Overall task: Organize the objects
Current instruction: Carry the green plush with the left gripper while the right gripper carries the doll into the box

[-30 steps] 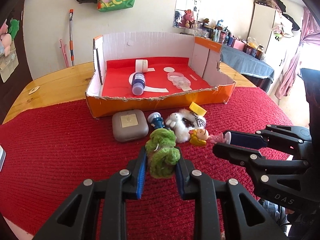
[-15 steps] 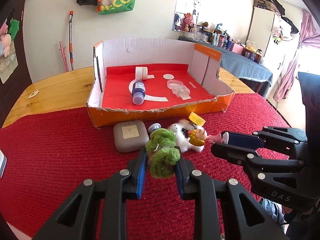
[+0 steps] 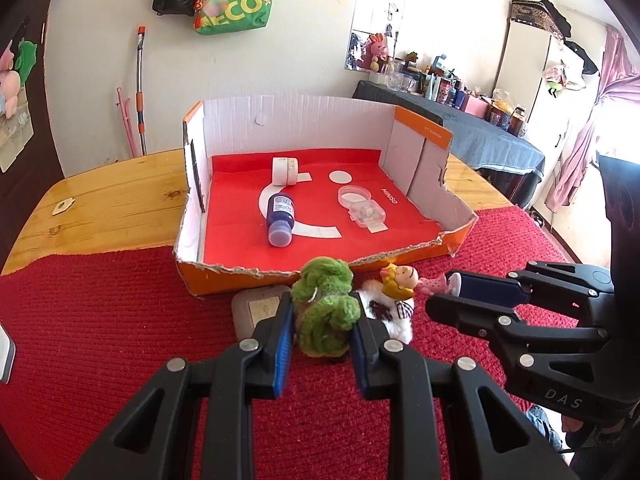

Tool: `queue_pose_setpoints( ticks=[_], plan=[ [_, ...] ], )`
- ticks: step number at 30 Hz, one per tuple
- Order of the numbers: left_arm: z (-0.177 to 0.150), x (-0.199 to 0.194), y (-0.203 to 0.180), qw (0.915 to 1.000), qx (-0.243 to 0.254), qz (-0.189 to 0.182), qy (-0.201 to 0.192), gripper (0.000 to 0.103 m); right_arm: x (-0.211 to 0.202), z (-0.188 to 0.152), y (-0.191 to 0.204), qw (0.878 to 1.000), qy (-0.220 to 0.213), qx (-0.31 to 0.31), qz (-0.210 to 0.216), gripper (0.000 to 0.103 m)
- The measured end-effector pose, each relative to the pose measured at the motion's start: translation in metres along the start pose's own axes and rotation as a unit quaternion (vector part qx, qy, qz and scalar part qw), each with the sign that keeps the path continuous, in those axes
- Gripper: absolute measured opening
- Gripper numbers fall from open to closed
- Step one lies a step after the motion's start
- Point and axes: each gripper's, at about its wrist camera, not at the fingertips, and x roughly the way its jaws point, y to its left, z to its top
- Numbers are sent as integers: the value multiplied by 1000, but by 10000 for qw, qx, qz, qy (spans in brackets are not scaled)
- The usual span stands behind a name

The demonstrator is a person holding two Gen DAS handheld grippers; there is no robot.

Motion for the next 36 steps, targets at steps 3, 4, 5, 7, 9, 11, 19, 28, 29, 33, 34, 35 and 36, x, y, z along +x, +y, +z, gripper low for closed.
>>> queue_pose_setpoints(
  ticks=[3,4,5,7,9,11,19,28,29,33,34,35,36],
  plan=[
    [7,3,2,10000,-15,-6,4,26,-1,7,-3,10000,-24,8,-20,22],
    [10,4,3,10000,-22,-14,10,26,-1,9,-4,10000,-32,12,-21,22],
    [12,5,4,10000,-30,-22,16,26,-1,12,-6,10000,-38,17,-28,22],
    [17,7,5,10000,-42,-28,30,26,-1,17,-9,10000,-39,23,-50,22],
    [22,9,7,10000,-47,-45,41,26,0,22,-11,10000,-33,35,-65,22],
    [27,11,8,9999,-52,-73,60,26,0,26,-14,10000,-18,51,-76,22],
    [43,29,12,9992,-82,-217,313,26,8,43,-27,9998,129,90,-139,22],
    [53,51,16,9974,-58,-303,644,26,23,53,-42,9991,362,178,-163,22],
    [54,53,16,9972,-47,-305,677,26,25,53,-43,9989,393,189,-157,22],
    [56,64,16,9960,42,-315,832,26,34,56,-48,9983,523,215,-130,22],
    [57,68,16,9954,66,-337,890,26,36,56,-49,9981,563,229,-104,22],
    [57,70,15,9949,89,-354,943,26,39,57,-51,9978,608,250,-75,22],
    [57,74,15,9942,115,-365,1005,26,42,58,-53,9975,653,268,-62,22]
  ],
)
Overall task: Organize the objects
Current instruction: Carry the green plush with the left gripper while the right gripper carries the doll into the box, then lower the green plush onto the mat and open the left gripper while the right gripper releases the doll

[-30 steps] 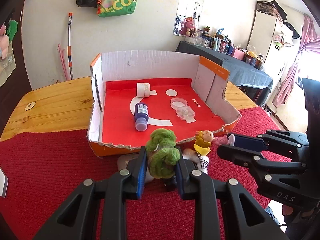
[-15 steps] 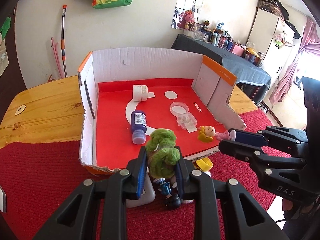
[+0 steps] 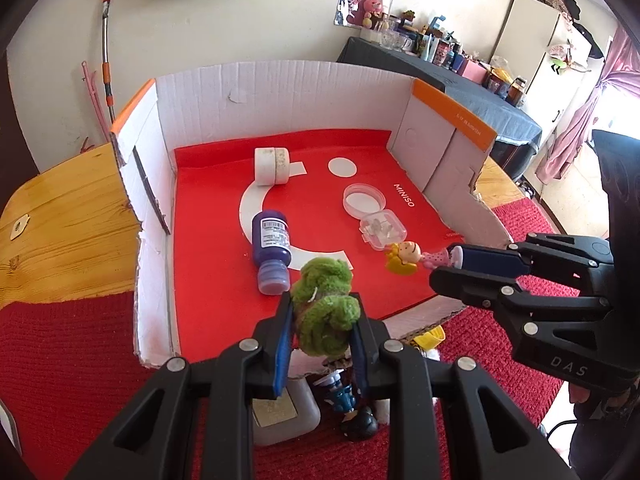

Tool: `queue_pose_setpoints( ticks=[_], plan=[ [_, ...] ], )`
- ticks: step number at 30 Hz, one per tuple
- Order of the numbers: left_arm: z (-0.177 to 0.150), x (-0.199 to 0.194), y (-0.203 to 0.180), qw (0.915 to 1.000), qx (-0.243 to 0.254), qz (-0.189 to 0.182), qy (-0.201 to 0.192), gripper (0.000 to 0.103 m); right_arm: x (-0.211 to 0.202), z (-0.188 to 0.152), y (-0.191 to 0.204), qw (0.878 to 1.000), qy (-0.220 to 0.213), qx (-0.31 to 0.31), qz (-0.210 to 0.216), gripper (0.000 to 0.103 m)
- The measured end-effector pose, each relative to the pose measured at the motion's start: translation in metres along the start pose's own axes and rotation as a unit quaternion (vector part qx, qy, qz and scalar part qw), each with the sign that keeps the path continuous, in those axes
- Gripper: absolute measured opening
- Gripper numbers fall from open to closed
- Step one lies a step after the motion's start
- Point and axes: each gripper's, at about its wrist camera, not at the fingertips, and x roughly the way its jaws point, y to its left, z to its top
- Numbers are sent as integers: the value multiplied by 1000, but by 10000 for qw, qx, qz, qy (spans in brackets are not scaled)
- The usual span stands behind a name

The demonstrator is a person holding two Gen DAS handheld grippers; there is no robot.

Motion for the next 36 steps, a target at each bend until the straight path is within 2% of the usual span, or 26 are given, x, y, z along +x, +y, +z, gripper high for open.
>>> queue_pose_setpoints(
  ticks=[7,16,28,36],
  plan=[
    [3,22,8,9994,56,56,346,26,15,6,-5,9996,274,-35,-65,22],
    [11,36,23,9989,-53,104,461,26,33,9,-10,9984,561,-37,-63,22],
    [26,50,33,9989,-102,235,397,26,48,15,-20,9976,687,45,-94,22],
    [32,55,32,9992,-106,253,292,26,53,20,-25,9981,570,129,-200,22]
  ],
)
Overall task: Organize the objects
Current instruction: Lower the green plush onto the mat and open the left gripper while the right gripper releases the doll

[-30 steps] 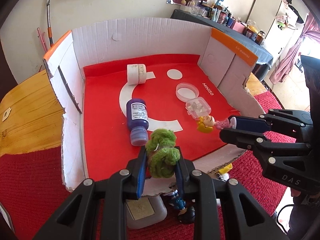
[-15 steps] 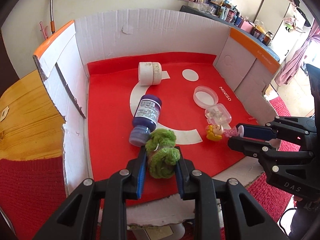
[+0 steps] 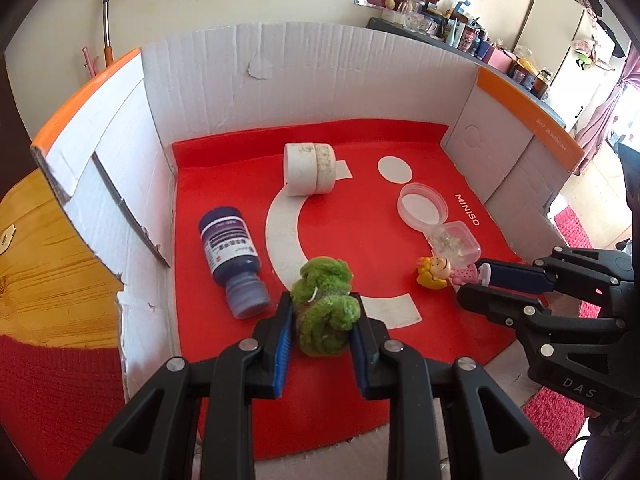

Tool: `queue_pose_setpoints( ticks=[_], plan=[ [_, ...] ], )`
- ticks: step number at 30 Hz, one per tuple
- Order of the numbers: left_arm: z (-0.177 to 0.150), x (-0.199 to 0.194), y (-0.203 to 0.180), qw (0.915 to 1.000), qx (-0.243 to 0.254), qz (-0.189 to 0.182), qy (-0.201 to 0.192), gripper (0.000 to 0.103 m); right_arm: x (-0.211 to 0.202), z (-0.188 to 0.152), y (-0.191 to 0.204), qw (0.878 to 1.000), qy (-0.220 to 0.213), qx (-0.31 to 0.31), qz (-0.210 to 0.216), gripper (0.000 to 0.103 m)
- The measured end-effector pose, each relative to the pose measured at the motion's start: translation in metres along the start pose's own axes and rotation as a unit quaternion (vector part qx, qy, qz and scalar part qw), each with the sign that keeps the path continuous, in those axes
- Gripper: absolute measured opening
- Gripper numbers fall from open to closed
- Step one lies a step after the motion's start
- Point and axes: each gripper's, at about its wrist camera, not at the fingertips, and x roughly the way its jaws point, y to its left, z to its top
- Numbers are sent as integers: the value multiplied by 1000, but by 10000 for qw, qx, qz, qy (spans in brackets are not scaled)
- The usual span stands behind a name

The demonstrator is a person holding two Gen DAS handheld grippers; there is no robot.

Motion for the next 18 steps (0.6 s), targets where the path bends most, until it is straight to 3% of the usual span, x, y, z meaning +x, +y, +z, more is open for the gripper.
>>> queue_pose_setpoints(
  ticks=[6,18],
  plan=[
    [2,3,-6,9997,110,177,-83,26,4,2,-4,9998,-116,78,-174,22],
    [4,4,1,9999,-70,-2,-129,27,7,3,-5,9995,-172,119,-242,22]
  ],
)
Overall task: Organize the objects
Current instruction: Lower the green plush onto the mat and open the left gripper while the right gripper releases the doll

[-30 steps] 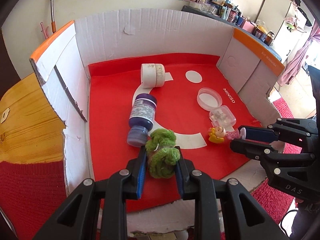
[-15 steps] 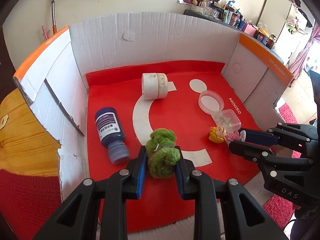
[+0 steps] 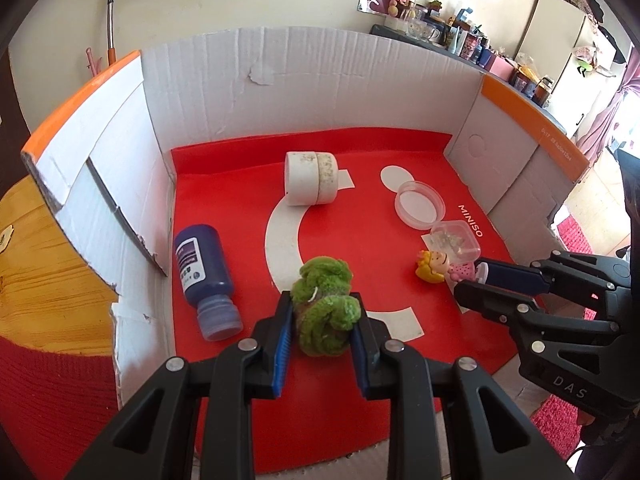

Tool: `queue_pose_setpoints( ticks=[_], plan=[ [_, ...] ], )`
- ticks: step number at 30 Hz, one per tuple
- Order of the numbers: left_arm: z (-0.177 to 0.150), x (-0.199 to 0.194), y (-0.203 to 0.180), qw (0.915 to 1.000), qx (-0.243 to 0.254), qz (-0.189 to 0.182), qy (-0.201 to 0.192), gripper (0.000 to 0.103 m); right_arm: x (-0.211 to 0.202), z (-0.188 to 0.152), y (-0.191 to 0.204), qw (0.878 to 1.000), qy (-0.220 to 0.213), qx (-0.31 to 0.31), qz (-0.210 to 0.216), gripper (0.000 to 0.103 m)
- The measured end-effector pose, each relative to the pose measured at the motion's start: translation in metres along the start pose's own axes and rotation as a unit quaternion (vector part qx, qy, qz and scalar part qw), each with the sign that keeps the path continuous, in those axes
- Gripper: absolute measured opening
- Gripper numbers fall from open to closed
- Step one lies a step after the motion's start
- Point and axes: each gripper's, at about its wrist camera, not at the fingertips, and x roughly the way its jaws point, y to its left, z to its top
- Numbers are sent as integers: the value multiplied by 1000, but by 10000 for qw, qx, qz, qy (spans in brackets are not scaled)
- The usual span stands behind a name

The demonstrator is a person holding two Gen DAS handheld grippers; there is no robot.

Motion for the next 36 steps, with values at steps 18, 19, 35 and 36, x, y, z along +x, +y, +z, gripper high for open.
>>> queue_pose_setpoints(
  ticks=[18,19,35,36],
  plan=[
    [-1,0,-2,9999,37,101,-17,33,-1,-1,-2,10000,-15,49,56,23],
    [-1,0,-2,9999,45,124,-19,34,-1,-1,-1,10000,-16,44,56,23],
    [-4,-7,0,9999,-18,157,-44,47,-5,-5,1,10000,-37,-8,13,23],
    [-4,-8,0,9999,-15,154,-49,47,-5,-5,1,10000,-35,-9,18,23]
  ],
)
